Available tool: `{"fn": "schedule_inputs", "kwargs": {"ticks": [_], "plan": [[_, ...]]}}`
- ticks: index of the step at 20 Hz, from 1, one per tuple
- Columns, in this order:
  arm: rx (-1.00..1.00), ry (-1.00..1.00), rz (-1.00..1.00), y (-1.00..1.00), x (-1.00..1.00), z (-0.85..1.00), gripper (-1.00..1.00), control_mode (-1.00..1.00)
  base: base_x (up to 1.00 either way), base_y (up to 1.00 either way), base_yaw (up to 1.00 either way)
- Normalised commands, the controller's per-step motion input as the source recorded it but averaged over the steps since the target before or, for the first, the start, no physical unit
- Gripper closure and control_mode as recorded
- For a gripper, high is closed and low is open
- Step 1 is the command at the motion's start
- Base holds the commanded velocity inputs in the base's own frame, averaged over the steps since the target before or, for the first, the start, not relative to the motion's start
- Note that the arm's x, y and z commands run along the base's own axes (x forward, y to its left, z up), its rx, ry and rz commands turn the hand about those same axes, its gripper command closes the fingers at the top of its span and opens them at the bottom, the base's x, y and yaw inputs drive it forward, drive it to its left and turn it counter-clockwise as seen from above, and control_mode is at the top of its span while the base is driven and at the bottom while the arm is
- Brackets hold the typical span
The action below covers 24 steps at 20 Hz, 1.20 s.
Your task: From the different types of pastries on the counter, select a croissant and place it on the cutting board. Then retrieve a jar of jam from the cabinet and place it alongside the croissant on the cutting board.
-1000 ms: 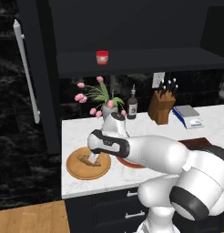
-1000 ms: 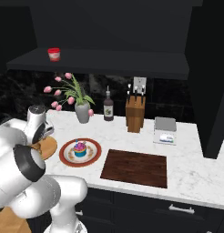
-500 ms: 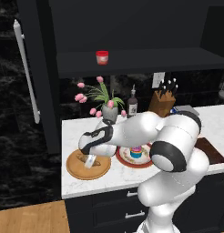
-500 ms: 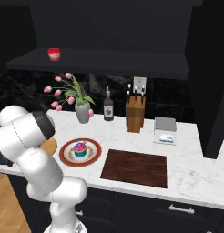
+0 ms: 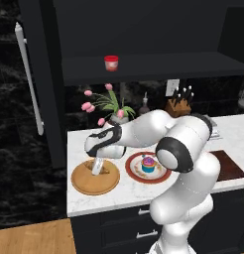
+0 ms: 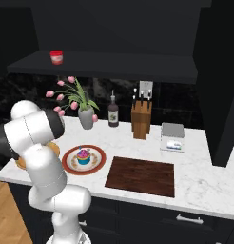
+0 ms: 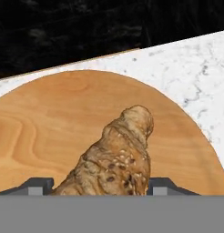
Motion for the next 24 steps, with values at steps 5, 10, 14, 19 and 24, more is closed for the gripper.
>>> {"fn": "schedule_inputs", "kwargs": {"ticks": [5,10,14,19,24], "plan": [[0.0,-0.14,-0.05,-0.87,-0.25,0.64,1.0,-1.0,0.0,0.0,0.0],[0.0,-0.2,-0.09,-1.0,-0.28,0.94,1.0,-1.0,0.0,0.0,0.0],[0.0,-0.09,-0.17,-1.0,-0.21,0.97,1.0,-1.0,0.0,0.0,0.0],[0.07,0.0,-0.29,-1.0,-0.26,0.66,1.0,-1.0,0.0,0.0,0.0],[0.15,0.0,-0.36,-1.0,-0.3,0.4,1.0,-1.0,0.0,0.0,0.0]]}}
